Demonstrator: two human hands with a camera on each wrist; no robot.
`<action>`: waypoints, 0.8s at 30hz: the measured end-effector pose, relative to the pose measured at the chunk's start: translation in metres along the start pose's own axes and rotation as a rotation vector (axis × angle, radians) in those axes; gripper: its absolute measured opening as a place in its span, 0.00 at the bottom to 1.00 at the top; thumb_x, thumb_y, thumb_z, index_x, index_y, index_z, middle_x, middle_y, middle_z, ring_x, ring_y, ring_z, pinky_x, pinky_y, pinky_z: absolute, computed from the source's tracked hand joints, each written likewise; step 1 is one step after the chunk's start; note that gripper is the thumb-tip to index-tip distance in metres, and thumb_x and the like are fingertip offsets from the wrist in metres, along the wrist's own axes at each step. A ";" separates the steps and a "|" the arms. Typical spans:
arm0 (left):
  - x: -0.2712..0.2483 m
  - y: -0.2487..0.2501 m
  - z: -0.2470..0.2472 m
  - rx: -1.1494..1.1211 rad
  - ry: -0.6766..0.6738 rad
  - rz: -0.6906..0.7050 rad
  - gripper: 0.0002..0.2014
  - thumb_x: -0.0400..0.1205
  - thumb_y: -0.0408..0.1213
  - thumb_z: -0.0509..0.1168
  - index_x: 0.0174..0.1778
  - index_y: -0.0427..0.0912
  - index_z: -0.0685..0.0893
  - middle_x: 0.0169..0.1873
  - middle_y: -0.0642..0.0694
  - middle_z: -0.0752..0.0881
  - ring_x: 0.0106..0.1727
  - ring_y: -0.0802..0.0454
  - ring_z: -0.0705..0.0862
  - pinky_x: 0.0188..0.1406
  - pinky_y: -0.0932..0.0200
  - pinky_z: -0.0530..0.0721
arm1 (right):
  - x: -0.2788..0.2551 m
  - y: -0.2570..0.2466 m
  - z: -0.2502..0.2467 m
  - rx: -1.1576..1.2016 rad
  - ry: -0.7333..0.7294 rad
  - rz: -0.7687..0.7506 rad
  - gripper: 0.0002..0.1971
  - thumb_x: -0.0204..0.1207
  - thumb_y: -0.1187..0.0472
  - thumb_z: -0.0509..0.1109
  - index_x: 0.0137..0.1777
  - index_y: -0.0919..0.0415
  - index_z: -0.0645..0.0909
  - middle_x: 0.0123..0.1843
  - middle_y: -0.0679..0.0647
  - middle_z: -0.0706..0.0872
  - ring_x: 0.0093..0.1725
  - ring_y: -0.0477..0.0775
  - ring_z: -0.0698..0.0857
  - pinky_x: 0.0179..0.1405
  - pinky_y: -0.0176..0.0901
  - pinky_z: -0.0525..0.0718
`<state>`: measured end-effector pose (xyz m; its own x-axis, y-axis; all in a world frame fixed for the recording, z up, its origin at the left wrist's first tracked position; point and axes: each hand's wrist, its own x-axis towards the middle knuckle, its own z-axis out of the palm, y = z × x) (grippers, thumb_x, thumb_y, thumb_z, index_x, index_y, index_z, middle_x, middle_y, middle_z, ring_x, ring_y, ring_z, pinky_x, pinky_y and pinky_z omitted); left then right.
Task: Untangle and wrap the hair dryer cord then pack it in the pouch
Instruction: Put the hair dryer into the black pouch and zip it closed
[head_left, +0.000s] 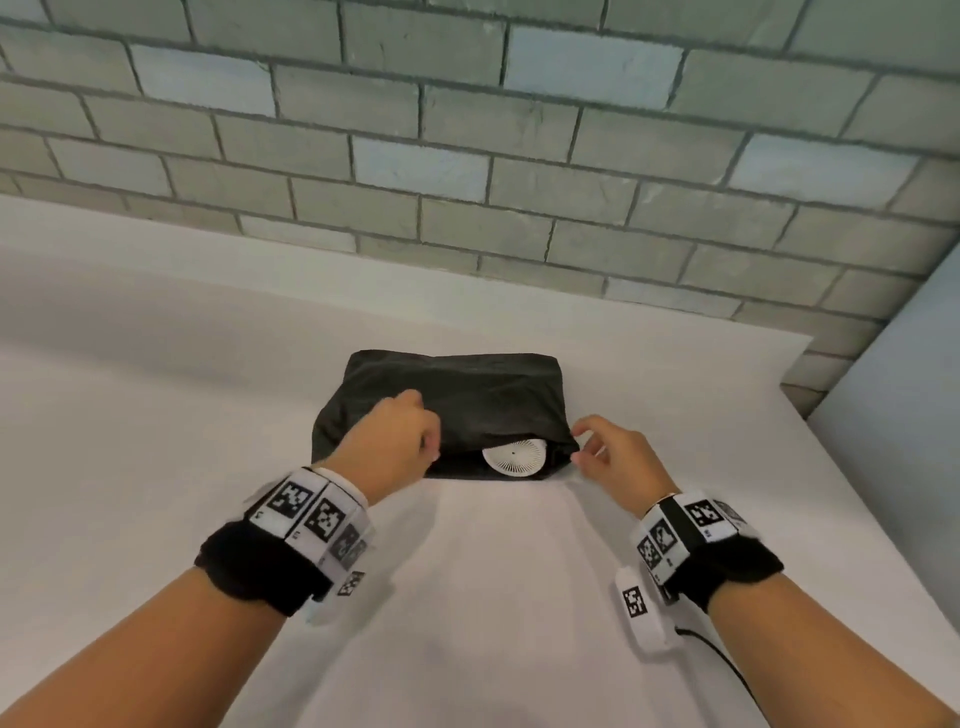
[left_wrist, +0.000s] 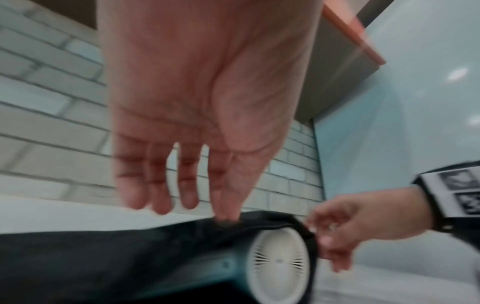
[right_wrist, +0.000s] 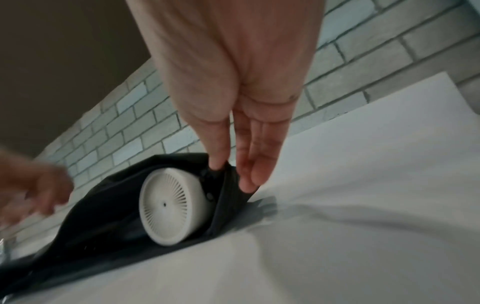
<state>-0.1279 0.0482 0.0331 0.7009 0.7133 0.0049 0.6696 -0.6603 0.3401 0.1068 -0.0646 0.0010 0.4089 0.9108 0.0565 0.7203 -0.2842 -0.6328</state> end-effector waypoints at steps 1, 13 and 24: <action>0.001 0.015 0.004 -0.035 -0.003 0.049 0.06 0.77 0.37 0.63 0.40 0.43 0.84 0.42 0.49 0.75 0.51 0.42 0.81 0.51 0.51 0.80 | -0.002 -0.003 0.002 0.007 0.005 -0.017 0.12 0.73 0.66 0.69 0.55 0.58 0.76 0.36 0.56 0.79 0.33 0.54 0.77 0.38 0.42 0.76; 0.031 0.067 0.064 0.086 -0.081 0.148 0.23 0.82 0.39 0.58 0.74 0.41 0.66 0.70 0.40 0.67 0.67 0.41 0.74 0.69 0.49 0.73 | 0.006 0.007 0.002 0.252 -0.129 0.047 0.10 0.75 0.74 0.64 0.37 0.61 0.80 0.33 0.61 0.82 0.32 0.55 0.84 0.39 0.37 0.84; 0.035 0.107 0.054 -0.335 0.009 -0.040 0.27 0.69 0.47 0.74 0.17 0.45 0.63 0.17 0.52 0.66 0.20 0.57 0.64 0.21 0.63 0.61 | 0.003 0.008 -0.011 0.420 -0.192 0.032 0.11 0.71 0.79 0.64 0.52 0.72 0.80 0.33 0.56 0.79 0.31 0.53 0.83 0.37 0.33 0.86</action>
<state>-0.0186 -0.0100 0.0193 0.6724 0.7402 -0.0070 0.5777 -0.5189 0.6301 0.1198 -0.0676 0.0047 0.2879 0.9537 -0.0872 0.4036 -0.2034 -0.8921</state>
